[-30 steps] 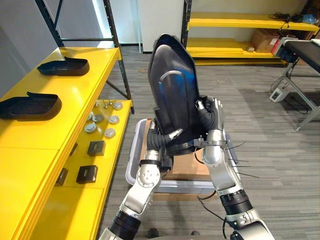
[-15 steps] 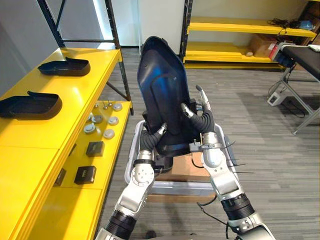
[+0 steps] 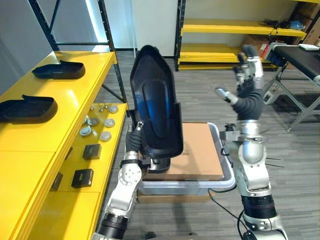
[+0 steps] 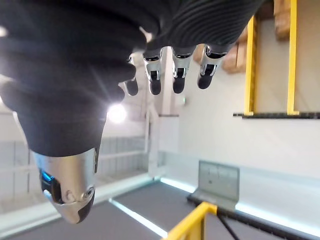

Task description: Walk over and take plastic housings, then place them on the shelf

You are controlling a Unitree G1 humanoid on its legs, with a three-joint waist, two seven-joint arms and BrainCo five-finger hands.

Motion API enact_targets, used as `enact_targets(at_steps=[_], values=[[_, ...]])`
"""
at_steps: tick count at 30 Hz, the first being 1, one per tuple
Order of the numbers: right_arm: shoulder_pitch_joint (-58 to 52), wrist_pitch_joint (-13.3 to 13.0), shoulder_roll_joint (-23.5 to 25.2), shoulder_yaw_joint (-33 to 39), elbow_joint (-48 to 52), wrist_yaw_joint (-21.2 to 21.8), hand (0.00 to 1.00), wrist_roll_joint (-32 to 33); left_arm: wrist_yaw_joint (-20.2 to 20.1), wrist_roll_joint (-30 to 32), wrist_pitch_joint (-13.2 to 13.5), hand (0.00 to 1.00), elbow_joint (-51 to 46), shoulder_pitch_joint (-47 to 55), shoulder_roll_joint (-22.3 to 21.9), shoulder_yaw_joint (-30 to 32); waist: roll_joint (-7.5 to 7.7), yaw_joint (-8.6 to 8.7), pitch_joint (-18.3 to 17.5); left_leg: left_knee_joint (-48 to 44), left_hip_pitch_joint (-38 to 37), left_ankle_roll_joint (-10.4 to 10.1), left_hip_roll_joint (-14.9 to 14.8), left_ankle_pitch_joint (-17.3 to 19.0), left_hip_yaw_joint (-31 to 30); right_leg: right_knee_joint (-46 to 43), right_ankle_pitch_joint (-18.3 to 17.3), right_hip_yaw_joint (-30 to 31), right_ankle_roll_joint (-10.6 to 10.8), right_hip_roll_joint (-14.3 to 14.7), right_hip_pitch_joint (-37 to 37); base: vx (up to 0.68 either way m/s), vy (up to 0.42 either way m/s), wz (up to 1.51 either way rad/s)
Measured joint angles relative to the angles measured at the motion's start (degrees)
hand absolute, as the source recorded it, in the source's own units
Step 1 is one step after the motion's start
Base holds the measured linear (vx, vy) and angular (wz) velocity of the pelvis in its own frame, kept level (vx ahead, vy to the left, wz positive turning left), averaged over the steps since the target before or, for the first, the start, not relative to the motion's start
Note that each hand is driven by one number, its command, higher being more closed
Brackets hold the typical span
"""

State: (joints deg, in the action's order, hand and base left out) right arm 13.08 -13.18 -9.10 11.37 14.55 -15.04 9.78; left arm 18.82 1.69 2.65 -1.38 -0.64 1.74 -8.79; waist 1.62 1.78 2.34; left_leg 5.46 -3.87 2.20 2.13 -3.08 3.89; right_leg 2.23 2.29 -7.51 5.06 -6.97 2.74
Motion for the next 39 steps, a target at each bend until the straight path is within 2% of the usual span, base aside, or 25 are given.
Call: enact_targets(at_steps=[1, 6, 9, 13, 17, 23, 26, 27, 28, 29, 30, 32, 34, 37, 39], values=[[-0.17, 0.00, 0.04, 0.68, -0.40, -0.36, 0.00, 0.21, 0.01, 0.00, 0.00, 1.00, 0.00, 0.14, -0.02, 0.21, -0.01, 0.14, 0.00, 0.00, 0.02, 0.01, 0.00, -0.01, 0.00, 0.02, 0.00, -0.01, 0.00, 0.00, 0.00, 0.00, 0.000, 0.00], [-7.72, 0.31, 0.62, 13.02, -7.71, -5.71, 0.00, 0.93, -0.08, 0.00, 0.01, 1.00, -1.77, 2.85, -0.88, 4.67, -1.03, 0.77, -0.57, -0.03, 0.32, -0.04, 0.03, 0.03, -0.42, 0.54, 0.00, -0.26, 0.00, 0.03, 0.04, 0.01, -0.008, 0.01], [-11.37, 0.70, 0.87, 16.02, -12.98, -6.31, 0.00, 0.89, -0.08, -0.03, 0.18, 1.00, -4.54, 4.99, -1.07, 6.71, -1.35, 1.09, -0.77, -0.03, 0.39, -0.17, -0.03, 0.13, -0.68, 0.83, 0.00, -0.27, 0.00, 0.12, 0.15, 0.01, -0.009, 0.01], [-17.49, 3.62, 1.78, 19.23, -28.44, -5.61, 0.00, 0.98, -0.09, -0.71, 1.09, 1.00, -9.04, 8.92, -1.13, 9.45, -2.05, 1.13, -0.78, -0.01, 0.41, -0.24, -0.06, 0.22, -0.96, 0.88, -0.03, -0.31, -0.01, 0.12, 0.29, 0.00, -0.001, 0.01], [-22.26, 5.36, 5.53, 18.97, -42.16, -1.03, 0.00, 2.24, -1.27, -2.28, 2.44, 1.00, -12.62, 13.46, -2.06, 9.48, -2.35, 0.89, -0.71, 0.05, 0.26, -0.52, -0.04, 0.40, -2.07, 0.67, -0.54, -1.35, -0.23, 0.02, 1.21, -0.01, -0.015, 0.12], [-25.42, 7.49, 9.98, 13.48, -53.10, 4.26, 0.00, 3.11, -3.17, -3.45, 3.03, 1.00, -15.13, 17.86, -2.76, 9.17, -2.36, 0.28, 0.17, 0.35, 0.43, -0.73, 0.08, 0.51, -5.58, -4.37, -4.03, -5.62, -0.10, -1.01, 1.28, -0.04, -0.027, 0.39], [-25.69, 7.48, 11.05, 7.86, -55.85, 5.33, 0.00, 3.02, -3.82, -3.94, 3.03, 1.00, -16.59, 17.97, -3.11, 8.14, -2.01, -0.28, 2.05, -2.98, 3.52, -0.95, 1.53, 0.39, -11.95, -9.85, -7.37, -12.60, 0.26, -2.82, 0.81, -0.02, -0.044, 1.29], [-25.59, 7.53, 11.06, 6.57, -56.63, 5.34, 0.00, 2.93, -3.78, -4.08, 3.09, 1.00, -17.75, 17.65, -3.67, 7.13, -1.54, -0.61, 2.84, -4.98, 6.32, -0.78, 2.32, 0.66, -14.13, -12.22, -8.74, -16.45, 0.28, -4.48, -0.05, -0.02, -0.008, 1.80], [-24.87, 7.54, 11.20, 5.65, -56.69, 5.33, 0.00, 2.82, -3.73, -4.66, 3.19, 1.00, -19.00, 16.98, -4.05, 6.64, -2.19, -1.35, 3.46, -6.80, 9.23, -0.84, 1.88, 2.06, -11.40, -13.89, -9.76, -20.56, 0.49, -5.54, -0.41, -0.03, -0.005, 2.23], [-23.81, 7.55, 11.35, 5.47, -56.78, 5.32, 0.00, 2.45, -3.72, -5.20, 3.65, 1.00, -19.59, 16.36, -4.98, 6.57, -2.27, -1.83, 4.38, -8.07, 11.31, -0.84, 0.24, 2.79, -5.64, -14.72, -10.10, -24.85, 0.62, -6.56, -0.20, -0.04, 0.006, 1.81], [-23.57, 7.56, 11.14, 5.31, -57.10, 5.31, 0.00, 2.15, -3.68, -5.56, 4.02, 1.00, -19.59, 16.14, -5.00, 6.42, -2.14, -2.11, 4.72, -8.94, 11.99, -0.78, -0.84, 2.81, -1.89, -15.20, -10.35, -26.65, 0.68, -7.08, -0.13, -0.01, -0.006, 1.54], [-22.34, 7.67, 9.88, 3.81, -57.06, 5.32, 0.00, 1.17, -3.68, -5.71, 4.22, 1.00, -19.59, 15.22, -5.17, 6.49, -3.31, -2.52, 5.38, -12.76, 14.12, 0.19, -5.28, 3.45, 12.56, -18.20, -12.07, -33.24, 1.85, -8.60, 2.13, 0.01, 0.000, 1.58], [-22.45, 8.40, 9.59, 2.83, -57.36, 5.27, 0.00, 0.84, -3.74, -5.77, 4.42, 1.00, -19.57, 15.27, -5.49, 5.63, -2.84, -2.76, 5.41, -14.27, 13.87, 1.67, -6.71, 4.50, 21.04, -19.17, -12.50, -38.74, 2.33, -10.48, 5.24, 0.08, 0.029, 1.66], [-23.80, 8.23, 9.86, 3.41, -58.13, 4.69, 0.00, 0.65, -3.81, -6.28, 5.72, 1.00, -19.10, 14.86, -5.35, 5.25, -1.59, -2.55, 5.38, -14.50, 13.86, 2.84, -6.90, 5.48, 29.19, -17.84, -12.25, -43.86, 2.69, -11.71, 7.18, 0.15, 0.088, 1.06], [-23.54, 9.55, 9.75, 3.13, -58.96, 5.95, 0.00, 0.00, -3.86, -7.14, 5.84, 1.00, -16.77, 14.33, -5.19, 5.00, -0.74, -2.87, 5.15, -14.38, 14.21, 3.26, -5.25, 5.18, 27.73, -16.89, -11.40, -44.68, 3.12, -12.29, 7.83, 0.13, 0.105, 0.55]])
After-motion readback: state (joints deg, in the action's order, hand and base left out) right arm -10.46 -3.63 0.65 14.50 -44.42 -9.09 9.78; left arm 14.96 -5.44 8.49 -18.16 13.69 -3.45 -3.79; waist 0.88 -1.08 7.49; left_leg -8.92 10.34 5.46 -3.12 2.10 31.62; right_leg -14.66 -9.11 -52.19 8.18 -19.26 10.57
